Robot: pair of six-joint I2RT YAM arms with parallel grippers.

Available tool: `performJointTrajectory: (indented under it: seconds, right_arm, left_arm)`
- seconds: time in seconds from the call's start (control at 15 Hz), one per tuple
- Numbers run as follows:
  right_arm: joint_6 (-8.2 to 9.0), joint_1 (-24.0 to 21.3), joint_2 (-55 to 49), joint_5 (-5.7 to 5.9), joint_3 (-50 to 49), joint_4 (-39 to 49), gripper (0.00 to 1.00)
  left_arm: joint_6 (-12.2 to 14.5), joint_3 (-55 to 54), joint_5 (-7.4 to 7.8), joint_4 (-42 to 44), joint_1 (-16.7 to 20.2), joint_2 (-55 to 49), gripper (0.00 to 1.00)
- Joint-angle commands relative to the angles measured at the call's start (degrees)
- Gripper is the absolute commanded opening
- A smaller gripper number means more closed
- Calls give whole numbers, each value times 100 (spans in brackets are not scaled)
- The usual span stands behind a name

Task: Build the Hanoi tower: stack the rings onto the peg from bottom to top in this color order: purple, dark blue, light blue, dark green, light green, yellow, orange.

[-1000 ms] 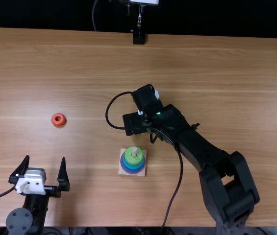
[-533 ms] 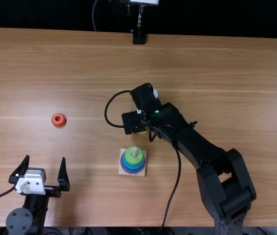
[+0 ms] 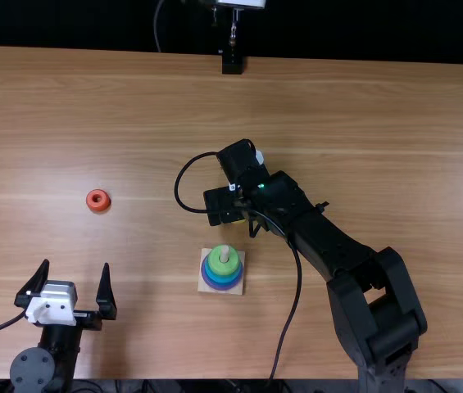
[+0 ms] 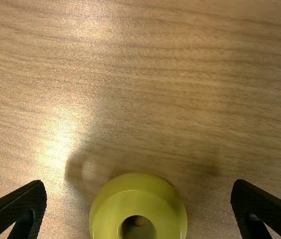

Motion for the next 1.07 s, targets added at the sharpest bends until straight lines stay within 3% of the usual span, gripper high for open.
performJointTrajectory:
  seconds: [0.0,0.07,0.13,0.2,0.4,0.53,0.67,0.8,0.87,0.93,1.0]
  right_arm:
    - [14,-49,148,84,99,2,96]
    - [14,-58,148,84,99,2,63]
    - [4,-58,148,84,99,2,41]
    - [-7,-58,148,74,91,2,29]
    - [-28,-49,148,63,82,-8,15]
    - [-102,-49,148,52,91,-177,15]
    - [-292,-40,148,52,91,-525,14]
    - [-313,-31,148,42,82,-620,0]
    - [-313,-40,148,42,108,-609,3]
    - [-313,-40,139,52,143,-620,37]
    - [-313,-49,139,52,161,-641,81]
  left_arm:
    - [69,-185,41,-22,56,-69,100]
    - [69,-185,51,-22,56,-69,100]
    - [69,-185,41,-22,56,-69,100]
    - [69,-185,41,-22,56,-69,100]
    - [69,-185,41,-22,56,-69,100]
    - [69,-185,41,-22,56,-69,100]
    - [69,-185,51,-22,56,-69,100]
    - [69,-185,51,-22,56,-69,100]
    - [69,-185,41,-22,56,-69,100]
    - [69,-185,41,-22,56,-69,100]
    - [69,-185,51,-22,56,-69,100]
